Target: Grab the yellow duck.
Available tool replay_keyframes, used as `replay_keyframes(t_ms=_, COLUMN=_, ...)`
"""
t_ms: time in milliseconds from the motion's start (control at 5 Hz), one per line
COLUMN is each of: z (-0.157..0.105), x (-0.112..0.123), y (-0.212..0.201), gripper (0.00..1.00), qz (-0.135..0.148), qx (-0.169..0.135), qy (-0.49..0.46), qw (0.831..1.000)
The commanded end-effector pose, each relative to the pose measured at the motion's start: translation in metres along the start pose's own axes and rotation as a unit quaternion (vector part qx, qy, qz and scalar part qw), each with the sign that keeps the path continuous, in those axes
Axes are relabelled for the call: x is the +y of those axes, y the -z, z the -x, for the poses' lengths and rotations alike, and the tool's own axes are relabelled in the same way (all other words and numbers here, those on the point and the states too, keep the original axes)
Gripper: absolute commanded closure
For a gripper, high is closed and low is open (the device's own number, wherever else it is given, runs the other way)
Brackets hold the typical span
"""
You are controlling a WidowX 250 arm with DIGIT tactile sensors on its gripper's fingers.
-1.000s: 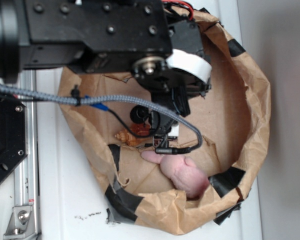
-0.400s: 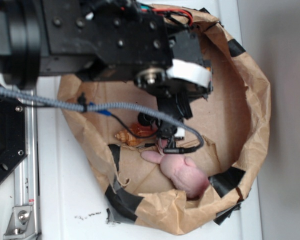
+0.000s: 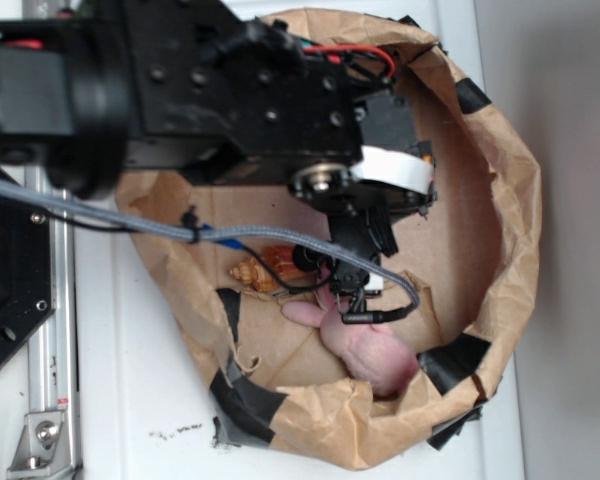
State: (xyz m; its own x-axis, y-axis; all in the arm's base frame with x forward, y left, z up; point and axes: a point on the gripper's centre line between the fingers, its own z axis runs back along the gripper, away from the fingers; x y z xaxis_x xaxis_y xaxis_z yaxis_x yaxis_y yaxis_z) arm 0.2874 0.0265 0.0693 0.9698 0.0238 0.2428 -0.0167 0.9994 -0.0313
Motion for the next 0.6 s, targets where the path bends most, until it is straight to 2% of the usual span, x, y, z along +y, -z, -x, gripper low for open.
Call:
replay_keyframes(t_ms=0, z=-0.010, x=0.009, y=-0.005, gripper=0.00, qz=-0.005, qx=-0.020, qy=-0.009, qw=1.000)
replay_keyframes(t_ms=200, z=-0.008, x=0.013, y=-0.004, gripper=0.00, qz=-0.006, qx=-0.017, qy=-0.014, qw=1.000)
replay_keyframes(t_ms=400, z=-0.005, x=0.027, y=-0.001, gripper=0.00, qz=-0.015, qx=-0.014, qy=-0.041, qw=0.999)
